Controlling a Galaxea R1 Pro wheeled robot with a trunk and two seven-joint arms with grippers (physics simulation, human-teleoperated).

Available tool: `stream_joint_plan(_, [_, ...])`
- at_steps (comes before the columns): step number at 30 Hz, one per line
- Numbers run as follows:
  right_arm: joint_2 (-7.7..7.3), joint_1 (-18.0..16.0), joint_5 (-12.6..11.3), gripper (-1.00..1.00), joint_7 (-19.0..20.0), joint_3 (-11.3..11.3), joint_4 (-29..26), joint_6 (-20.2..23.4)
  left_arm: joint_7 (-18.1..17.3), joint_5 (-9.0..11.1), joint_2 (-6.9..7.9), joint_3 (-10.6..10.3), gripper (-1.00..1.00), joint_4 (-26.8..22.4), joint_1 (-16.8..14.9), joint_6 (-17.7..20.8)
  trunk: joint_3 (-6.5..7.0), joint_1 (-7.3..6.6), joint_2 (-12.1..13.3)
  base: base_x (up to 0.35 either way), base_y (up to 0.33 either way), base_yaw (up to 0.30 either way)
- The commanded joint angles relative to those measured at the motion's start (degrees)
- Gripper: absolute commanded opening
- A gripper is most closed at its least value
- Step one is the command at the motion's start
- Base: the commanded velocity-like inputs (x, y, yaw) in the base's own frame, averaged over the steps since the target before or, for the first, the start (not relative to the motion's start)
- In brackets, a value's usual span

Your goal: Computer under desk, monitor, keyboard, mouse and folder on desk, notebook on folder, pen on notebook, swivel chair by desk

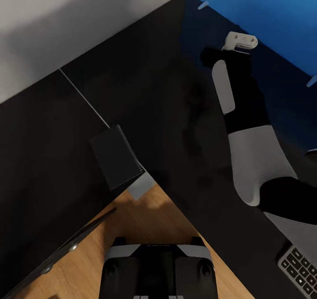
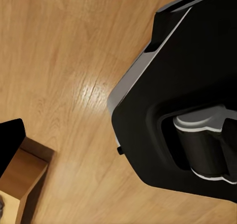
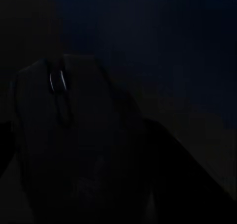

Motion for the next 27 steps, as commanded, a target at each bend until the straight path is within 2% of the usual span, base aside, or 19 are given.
stream_joint_plan(1, [0.13,0.55,-0.85,-1.00,-0.78,0.18,-1.83,0.23,-0.22,0.14,-0.04,0.06,1.00,-0.06,0.04,0.06,0.07,0.02,-0.04,0.000,0.000,-0.022])
stream_joint_plan(5, [1.07,3.44,-1.01,-1.00,-0.83,0.30,-8.23,4.83,-0.28,-0.09,0.00,-0.06,1.00,-0.25,0.00,0.13,0.44,0.02,-0.04,0.000,0.000,-0.010])
stream_joint_plan(10, [2.31,6.45,-1.10,-1.00,-0.86,0.38,-13.69,7.63,-0.35,-0.13,0.06,-0.41,1.00,-0.85,-0.02,0.14,0.81,0.02,-0.04,0.000,0.000,-0.003])
stream_joint_plan(14, [3.46,8.75,-1.17,-1.00,-0.88,0.89,-15.62,8.33,-0.38,-0.18,0.24,-0.52,1.00,-1.38,-0.10,0.23,0.92,0.02,-0.04,0.000,0.000,0.000])
stream_joint_plan(16, [3.46,9.81,-1.27,-1.00,-0.88,1.88,-16.22,8.54,-0.24,-0.27,0.39,-0.58,1.00,-3.18,-0.10,0.62,0.93,0.02,-0.04,0.000,0.000,0.000])
stream_joint_plan(21, [3.46,10.84,-1.49,-1.00,-0.84,2.49,-16.56,8.60,-0.08,-0.42,0.33,-0.57,1.00,-7.38,0.10,1.27,0.95,0.02,-0.04,0.000,0.000,0.000])
stream_joint_plan(27, [3.46,12.41,-1.59,-1.00,-0.81,2.68,-16.58,8.60,0.83,-0.51,0.64,-0.35,1.00,-13.44,0.66,6.87,1.14,0.02,-0.04,0.000,0.000,0.000])
